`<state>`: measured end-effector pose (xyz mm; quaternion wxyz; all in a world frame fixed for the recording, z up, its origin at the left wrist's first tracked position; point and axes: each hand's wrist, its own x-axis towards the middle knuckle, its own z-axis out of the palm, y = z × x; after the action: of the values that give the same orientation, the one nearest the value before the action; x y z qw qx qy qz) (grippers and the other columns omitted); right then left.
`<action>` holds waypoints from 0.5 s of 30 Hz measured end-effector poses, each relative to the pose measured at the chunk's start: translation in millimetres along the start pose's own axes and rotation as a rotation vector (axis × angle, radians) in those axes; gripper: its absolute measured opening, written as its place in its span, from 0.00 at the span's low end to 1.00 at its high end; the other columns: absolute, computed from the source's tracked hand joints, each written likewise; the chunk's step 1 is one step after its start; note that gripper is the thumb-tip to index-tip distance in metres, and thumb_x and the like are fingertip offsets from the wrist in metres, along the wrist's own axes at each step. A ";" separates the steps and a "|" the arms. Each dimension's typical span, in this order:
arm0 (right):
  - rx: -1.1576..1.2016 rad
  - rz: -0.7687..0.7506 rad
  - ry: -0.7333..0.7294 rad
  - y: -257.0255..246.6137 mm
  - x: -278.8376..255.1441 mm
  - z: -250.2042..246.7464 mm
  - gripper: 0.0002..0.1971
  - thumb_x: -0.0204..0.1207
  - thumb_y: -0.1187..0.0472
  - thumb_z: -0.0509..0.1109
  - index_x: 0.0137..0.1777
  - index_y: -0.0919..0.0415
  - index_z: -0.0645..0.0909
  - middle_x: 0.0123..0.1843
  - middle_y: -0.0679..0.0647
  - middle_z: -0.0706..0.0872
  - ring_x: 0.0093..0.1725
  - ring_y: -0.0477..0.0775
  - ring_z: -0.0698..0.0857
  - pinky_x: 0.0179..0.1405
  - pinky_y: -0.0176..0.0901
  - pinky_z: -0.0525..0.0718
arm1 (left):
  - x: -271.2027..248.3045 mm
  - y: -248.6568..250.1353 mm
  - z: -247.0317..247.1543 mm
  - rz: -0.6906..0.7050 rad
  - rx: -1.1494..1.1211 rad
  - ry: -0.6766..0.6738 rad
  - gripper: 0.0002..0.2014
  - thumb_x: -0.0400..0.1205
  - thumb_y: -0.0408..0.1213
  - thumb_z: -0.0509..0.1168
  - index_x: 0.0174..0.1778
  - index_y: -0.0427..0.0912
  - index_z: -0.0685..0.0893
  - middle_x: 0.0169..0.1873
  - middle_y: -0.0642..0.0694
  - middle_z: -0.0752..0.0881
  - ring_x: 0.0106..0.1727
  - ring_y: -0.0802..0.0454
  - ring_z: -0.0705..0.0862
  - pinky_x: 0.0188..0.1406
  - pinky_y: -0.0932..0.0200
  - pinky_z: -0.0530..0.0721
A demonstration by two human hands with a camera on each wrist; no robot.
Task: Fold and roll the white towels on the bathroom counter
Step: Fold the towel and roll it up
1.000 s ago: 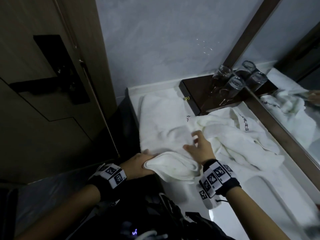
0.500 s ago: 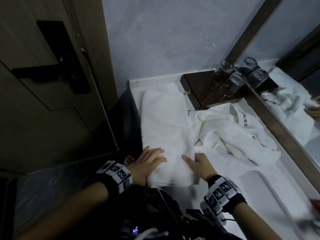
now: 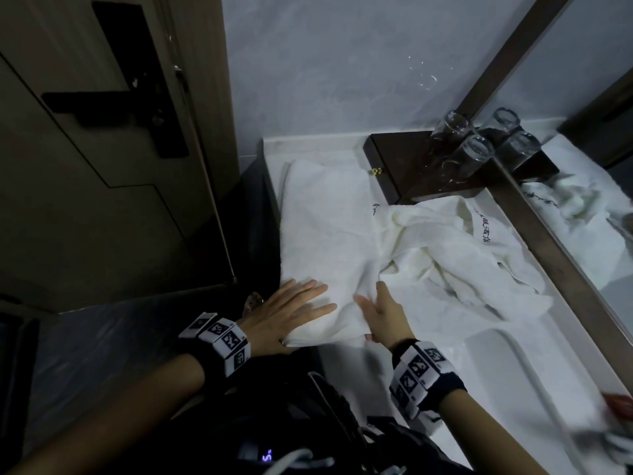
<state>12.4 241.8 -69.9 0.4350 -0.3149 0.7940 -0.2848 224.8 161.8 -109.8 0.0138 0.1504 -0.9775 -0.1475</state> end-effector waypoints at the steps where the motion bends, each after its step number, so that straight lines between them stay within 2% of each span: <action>1: 0.023 -0.020 -0.035 -2.1 0.0 -1.9 0.16 0.80 0.51 0.63 0.63 0.53 0.66 0.58 0.53 0.77 0.47 0.51 0.80 0.22 0.34 0.83 | -0.6 1.2 -0.2 -0.002 0.007 0.008 0.44 0.71 0.48 0.71 0.80 0.51 0.53 0.81 0.42 0.55 0.82 0.42 0.48 0.80 0.39 0.49; 3: 0.177 -0.027 -0.124 -2.7 0.4 -6.6 0.29 0.79 0.50 0.65 0.77 0.48 0.59 0.71 0.45 0.69 0.66 0.49 0.75 0.35 0.35 0.85 | -1.9 1.5 1.2 -0.014 0.005 0.013 0.47 0.70 0.45 0.73 0.80 0.52 0.52 0.81 0.43 0.54 0.82 0.43 0.48 0.80 0.41 0.48; 4: 0.270 -0.027 -0.164 -1.9 0.2 -8.6 0.31 0.79 0.51 0.65 0.79 0.48 0.56 0.74 0.44 0.67 0.71 0.50 0.72 0.44 0.40 0.86 | -2.2 0.5 2.3 -0.024 -0.012 0.009 0.48 0.69 0.43 0.74 0.80 0.53 0.50 0.81 0.44 0.52 0.82 0.45 0.47 0.80 0.43 0.46; 6: 0.345 -0.039 -0.207 3.2 0.1 -10.1 0.29 0.79 0.55 0.65 0.79 0.52 0.60 0.75 0.49 0.72 0.72 0.54 0.75 0.61 0.53 0.83 | -2.6 -3.3 5.4 -0.047 -0.026 -0.018 0.48 0.72 0.40 0.72 0.80 0.56 0.46 0.80 0.50 0.44 0.82 0.49 0.41 0.81 0.46 0.42; 8: 0.197 -0.067 -0.158 7.9 0.2 -9.1 0.21 0.79 0.60 0.65 0.72 0.59 0.70 0.67 0.55 0.81 0.67 0.58 0.80 0.67 0.57 0.79 | -3.5 -7.7 8.9 -0.056 0.000 -0.074 0.43 0.78 0.41 0.66 0.79 0.59 0.42 0.78 0.57 0.36 0.80 0.55 0.33 0.82 0.48 0.38; 9: 0.098 -0.072 -0.110 9.7 -0.1 -8.5 0.17 0.79 0.61 0.66 0.67 0.61 0.74 0.61 0.56 0.84 0.63 0.59 0.82 0.65 0.55 0.80 | -4.9 -9.7 10.3 -0.047 -0.005 -0.099 0.41 0.80 0.42 0.63 0.79 0.60 0.41 0.78 0.59 0.35 0.79 0.57 0.31 0.82 0.50 0.36; 11: -0.103 -0.052 -0.023 13.2 0.6 -11.2 0.09 0.75 0.57 0.70 0.51 0.60 0.79 0.43 0.51 0.86 0.49 0.56 0.83 0.47 0.43 0.82 | -7.2 -11.7 11.8 -0.027 -0.048 -0.108 0.38 0.82 0.42 0.59 0.77 0.61 0.38 0.77 0.61 0.34 0.78 0.62 0.30 0.81 0.56 0.35; 12: -0.198 -0.027 0.005 14.2 1.3 -13.6 0.09 0.73 0.55 0.72 0.45 0.58 0.77 0.37 0.49 0.83 0.43 0.55 0.81 0.37 0.38 0.78 | -7.6 -11.8 11.7 -0.026 -0.067 -0.103 0.36 0.83 0.42 0.58 0.77 0.61 0.39 0.77 0.61 0.35 0.78 0.62 0.31 0.81 0.59 0.35; 13: -0.264 0.007 0.030 15.4 1.7 -15.3 0.11 0.71 0.54 0.74 0.41 0.58 0.75 0.34 0.48 0.80 0.41 0.54 0.79 0.33 0.37 0.74 | -7.8 -11.3 11.1 -0.026 -0.082 -0.101 0.35 0.83 0.41 0.58 0.78 0.60 0.41 0.77 0.61 0.35 0.79 0.63 0.32 0.81 0.60 0.36; 14: -0.288 0.036 0.057 14.8 0.1 -16.0 0.14 0.69 0.54 0.76 0.42 0.59 0.73 0.35 0.48 0.78 0.41 0.54 0.78 0.33 0.38 0.73 | -7.6 -10.3 10.8 -0.029 -0.093 -0.100 0.34 0.84 0.41 0.57 0.79 0.59 0.43 0.77 0.61 0.36 0.79 0.62 0.33 0.81 0.60 0.37; 15: -0.292 0.037 0.099 14.2 -2.4 -16.1 0.18 0.66 0.56 0.78 0.45 0.61 0.72 0.38 0.50 0.77 0.43 0.55 0.78 0.38 0.41 0.75 | -7.1 -9.1 10.4 -0.037 -0.098 -0.100 0.33 0.84 0.42 0.57 0.79 0.58 0.44 0.77 0.60 0.36 0.80 0.62 0.35 0.81 0.60 0.37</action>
<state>-4.2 255.5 -71.6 0.3502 -0.3457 0.8531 -0.1734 233.4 158.6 -122.3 -0.0305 0.1602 -0.9656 -0.2027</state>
